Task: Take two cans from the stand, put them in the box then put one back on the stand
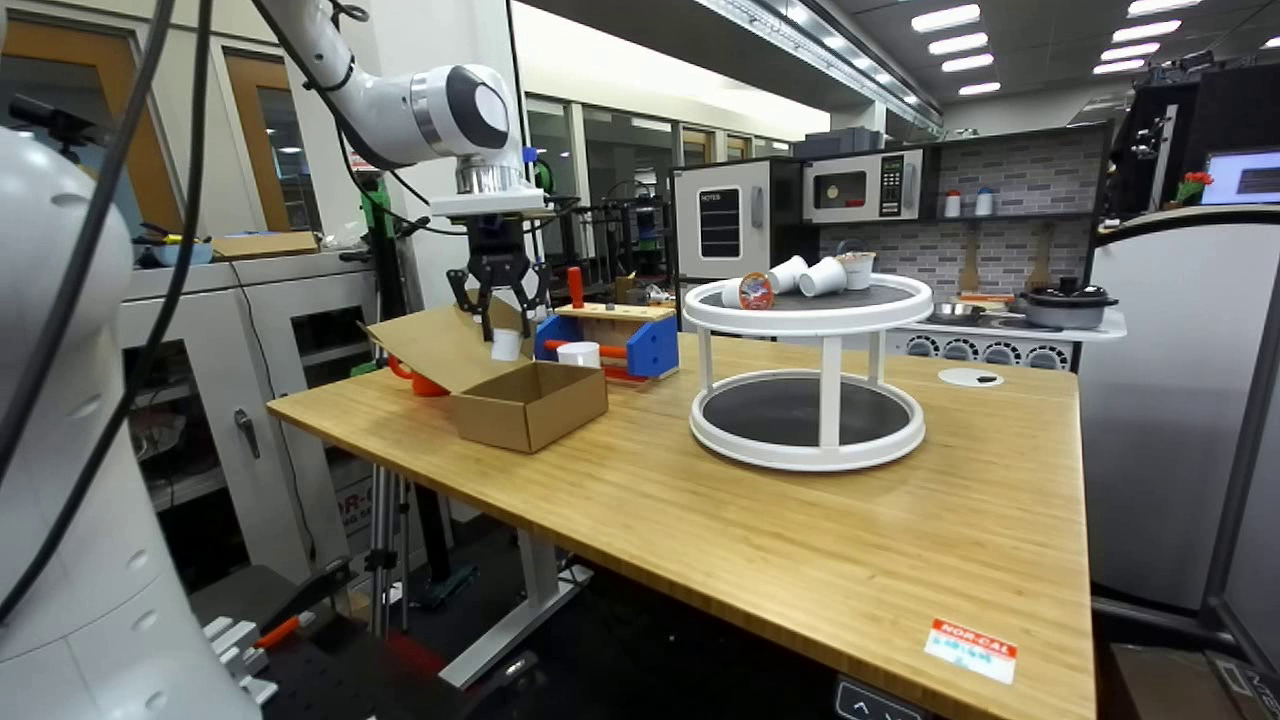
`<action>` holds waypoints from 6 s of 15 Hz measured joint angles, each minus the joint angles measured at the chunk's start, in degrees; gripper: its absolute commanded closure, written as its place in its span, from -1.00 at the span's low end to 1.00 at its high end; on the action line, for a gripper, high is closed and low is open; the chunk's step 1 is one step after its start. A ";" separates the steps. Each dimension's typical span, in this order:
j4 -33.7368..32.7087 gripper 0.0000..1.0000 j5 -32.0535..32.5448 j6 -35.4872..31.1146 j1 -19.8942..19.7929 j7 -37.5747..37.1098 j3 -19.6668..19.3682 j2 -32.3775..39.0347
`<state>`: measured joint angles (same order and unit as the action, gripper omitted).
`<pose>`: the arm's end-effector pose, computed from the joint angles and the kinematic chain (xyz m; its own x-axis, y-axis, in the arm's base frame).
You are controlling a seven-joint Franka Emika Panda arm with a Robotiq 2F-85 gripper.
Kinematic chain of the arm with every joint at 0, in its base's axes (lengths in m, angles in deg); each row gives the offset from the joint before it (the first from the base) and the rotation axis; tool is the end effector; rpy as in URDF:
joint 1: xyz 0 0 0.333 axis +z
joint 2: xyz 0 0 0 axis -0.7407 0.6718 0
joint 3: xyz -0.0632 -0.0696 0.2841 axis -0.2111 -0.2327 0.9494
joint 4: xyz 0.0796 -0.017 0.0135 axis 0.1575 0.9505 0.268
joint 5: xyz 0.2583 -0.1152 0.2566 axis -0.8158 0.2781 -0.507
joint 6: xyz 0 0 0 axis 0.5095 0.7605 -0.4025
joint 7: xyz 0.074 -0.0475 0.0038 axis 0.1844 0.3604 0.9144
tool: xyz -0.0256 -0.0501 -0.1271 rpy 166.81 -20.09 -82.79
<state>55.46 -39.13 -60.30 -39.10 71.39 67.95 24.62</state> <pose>0.4932 0.1517 0.2943 0.7348 0.6495 -0.1954 0.6636 -0.7480 0.0089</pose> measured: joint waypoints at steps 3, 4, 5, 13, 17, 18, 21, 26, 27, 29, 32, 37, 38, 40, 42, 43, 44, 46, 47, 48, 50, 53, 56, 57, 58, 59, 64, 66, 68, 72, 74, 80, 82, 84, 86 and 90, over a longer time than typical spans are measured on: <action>-0.21 0.45 0.00 -1.23 -0.06 -1.24 -0.15 2.61; -0.41 0.45 -0.05 -1.91 -0.14 -1.74 -0.31 3.72; -0.74 0.45 -0.07 -2.51 -0.20 -2.24 -0.46 4.80; -3.31 0.45 -0.08 -3.54 -0.28 -4.85 -0.64 8.37; -3.57 0.45 -0.04 -3.96 -0.31 -6.56 -0.95 8.91; -3.72 0.45 0.02 -4.32 -0.31 -7.16 -1.10 9.22; -4.51 0.45 0.69 -5.25 -0.31 -9.06 -1.53 10.25; -7.15 0.45 1.81 -6.73 -0.31 -12.13 -2.44 13.02; -7.74 0.45 1.84 -7.13 -0.31 -12.54 -2.61 13.63; -8.47 0.45 1.84 -8.29 -0.31 -12.92 -2.88 14.78; -8.98 0.45 1.86 -9.02 -0.31 -12.93 -3.19 16.06; -9.40 0.45 1.90 -9.03 -0.31 -13.02 -3.93 16.63; -9.50 0.45 1.90 -9.03 -0.31 -13.10 -4.03 16.63; -9.63 0.45 1.90 -9.03 -0.31 -13.24 -4.16 16.63; -9.69 -0.11 1.90 -9.03 -0.30 -13.38 -4.17 16.67; -9.69 -0.52 1.90 -9.03 -0.28 -13.42 -4.17 16.71; -9.70 -0.56 1.99 -9.03 -0.25 -13.51 -4.17 16.76; -9.71 -0.30 2.17 -9.03 -0.15 -13.84 -4.17 16.87; -9.71 -0.44 2.25 -9.03 -0.10 -13.94 -4.17 16.90; -9.72 -0.55 2.30 -9.03 -0.07 -13.97 -4.17 16.90; -9.76 -0.56 2.34 -9.03 -0.07 -13.99 -4.17 16.91; -9.77 -0.56 2.35 -9.03 -0.07 -13.99 -4.17 16.92; -9.78 -0.56 2.35 -9.03 -0.07 -13.99 -4.17 16.92; -9.78 -0.56 2.35 -9.03 -0.07 -13.99 -4.17 16.92; -9.78 -0.56 2.35 -9.03 -0.07 -13.99 -4.17 16.93; -9.78 -0.56 2.35 -9.03 -0.07 -13.99 -4.17 16.93; -9.79 -0.56 2.35 -9.03 -0.07 -14.00 -4.17 16.93; -9.79 -0.56 2.35 -9.03 -0.07 -14.00 -4.17 16.93; -9.79 -0.56 2.35 -9.03 -0.07 -14.00 -4.17 16.93; -9.78 -1.00 2.25 -8.87 -0.18 -14.34 -4.23 16.97; -9.79 -1.00 2.15 -8.85 -0.49 -15.73 -4.94 17.15; -10.10 -1.00 1.45 -8.48 -3.69 -13.93 -6.17 17.15; -10.10 -1.00 0.93 -8.38 -4.20 -13.45 -6.17 17.15; -10.10 -1.00 -0.10 -8.01 -4.42 -12.76 -6.15 17.15; -10.10 -1.00 -0.63 -7.77 -4.47 -12.43 -6.15 17.15; -10.08 -1.00 -0.61 -7.77 -4.38 -12.44 -6.04 17.15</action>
<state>45.38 -39.74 -68.07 -43.48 58.95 61.91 41.77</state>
